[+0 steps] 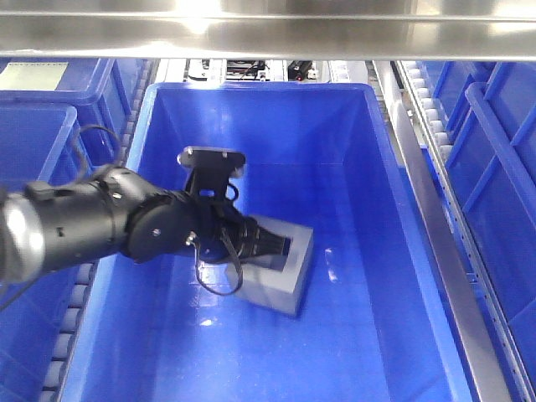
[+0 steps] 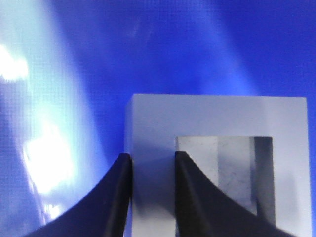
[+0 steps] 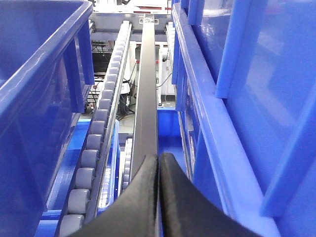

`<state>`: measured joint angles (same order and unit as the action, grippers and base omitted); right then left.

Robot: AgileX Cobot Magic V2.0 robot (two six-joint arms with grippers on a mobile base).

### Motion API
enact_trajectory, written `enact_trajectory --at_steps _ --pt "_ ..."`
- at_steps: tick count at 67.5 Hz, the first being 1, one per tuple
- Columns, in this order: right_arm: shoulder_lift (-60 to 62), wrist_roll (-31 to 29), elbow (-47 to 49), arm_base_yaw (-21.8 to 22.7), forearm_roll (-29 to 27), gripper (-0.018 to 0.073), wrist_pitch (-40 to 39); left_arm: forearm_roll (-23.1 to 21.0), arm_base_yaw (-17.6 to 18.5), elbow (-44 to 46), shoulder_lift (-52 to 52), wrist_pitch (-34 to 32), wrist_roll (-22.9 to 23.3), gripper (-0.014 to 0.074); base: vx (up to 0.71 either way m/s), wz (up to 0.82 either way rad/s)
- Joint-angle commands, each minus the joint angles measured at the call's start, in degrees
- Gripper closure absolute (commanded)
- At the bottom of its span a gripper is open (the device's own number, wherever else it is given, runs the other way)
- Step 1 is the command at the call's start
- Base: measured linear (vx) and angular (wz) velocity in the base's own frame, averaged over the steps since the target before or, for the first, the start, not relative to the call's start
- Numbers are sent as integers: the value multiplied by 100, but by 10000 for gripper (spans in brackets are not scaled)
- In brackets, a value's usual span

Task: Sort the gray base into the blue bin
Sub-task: 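Lower the gray block into the blue bin with the left gripper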

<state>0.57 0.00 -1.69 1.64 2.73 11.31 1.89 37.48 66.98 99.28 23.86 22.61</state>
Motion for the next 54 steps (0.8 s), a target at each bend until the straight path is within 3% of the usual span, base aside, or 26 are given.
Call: enact_trajectory --at_steps 1,35,45,54 --pt "92 -69 -42 -6 27 564 -424 -61 35 214 -192 -341 24 504 0 0" --pt "92 -69 -42 -6 27 564 -426 -61 30 216 -88 -107 24 265 0 0" --pt "92 -69 -42 -6 27 564 -426 -35 30 216 -300 -106 -5 258 0 0" --pt "92 -69 -42 -6 27 564 -426 -15 37 209 -714 -30 -319 259 0 0"
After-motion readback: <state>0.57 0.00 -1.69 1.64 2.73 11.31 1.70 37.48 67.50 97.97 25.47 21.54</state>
